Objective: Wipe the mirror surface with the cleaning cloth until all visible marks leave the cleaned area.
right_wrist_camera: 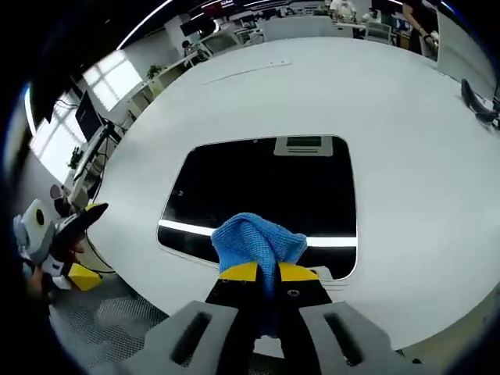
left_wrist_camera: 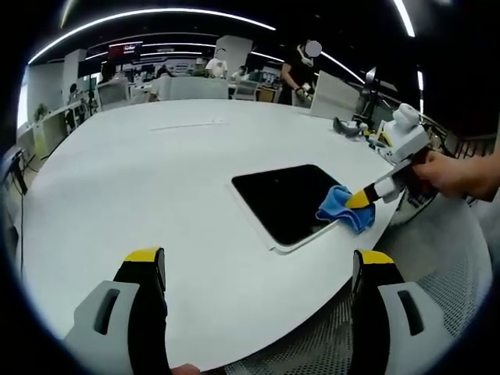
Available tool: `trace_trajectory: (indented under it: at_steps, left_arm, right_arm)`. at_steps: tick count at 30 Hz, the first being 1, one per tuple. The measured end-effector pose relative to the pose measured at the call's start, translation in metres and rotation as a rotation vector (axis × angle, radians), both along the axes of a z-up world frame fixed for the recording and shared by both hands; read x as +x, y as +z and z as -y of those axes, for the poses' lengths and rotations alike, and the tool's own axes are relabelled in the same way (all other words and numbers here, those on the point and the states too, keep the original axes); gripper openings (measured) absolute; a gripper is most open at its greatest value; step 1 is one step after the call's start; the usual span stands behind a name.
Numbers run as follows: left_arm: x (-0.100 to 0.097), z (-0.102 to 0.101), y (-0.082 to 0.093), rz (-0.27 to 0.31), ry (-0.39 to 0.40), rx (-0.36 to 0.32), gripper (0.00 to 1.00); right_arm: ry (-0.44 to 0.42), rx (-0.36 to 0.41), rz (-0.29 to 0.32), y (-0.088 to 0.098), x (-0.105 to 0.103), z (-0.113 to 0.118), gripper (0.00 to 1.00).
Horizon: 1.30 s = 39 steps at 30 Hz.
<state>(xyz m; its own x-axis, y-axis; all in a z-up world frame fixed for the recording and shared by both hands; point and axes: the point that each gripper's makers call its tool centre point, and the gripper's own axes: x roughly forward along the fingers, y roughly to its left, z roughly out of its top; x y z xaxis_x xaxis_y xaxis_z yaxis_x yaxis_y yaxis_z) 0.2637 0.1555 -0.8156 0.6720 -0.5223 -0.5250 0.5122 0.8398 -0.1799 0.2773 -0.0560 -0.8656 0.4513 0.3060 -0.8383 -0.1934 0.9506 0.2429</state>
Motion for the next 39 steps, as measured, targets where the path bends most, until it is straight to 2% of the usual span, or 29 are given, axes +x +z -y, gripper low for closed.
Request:
trace_trajectory:
  at_steps: [14, 31, 39]
  left_arm:
    - [0.0, -0.002, 0.0, -0.003, 0.009, -0.002, 0.99]
    - [-0.001, -0.001, -0.001, -0.008, 0.004, 0.002, 0.99]
    - [-0.001, 0.0, -0.001, -0.01, 0.0, 0.005, 0.99]
  right_arm:
    - [-0.007, 0.018, -0.006, 0.001, 0.001, 0.007, 0.02]
    - [-0.047, 0.009, 0.0, 0.001, 0.001, 0.042, 0.02]
    - [-0.054, 0.007, -0.002, 0.001, 0.002, 0.049, 0.02]
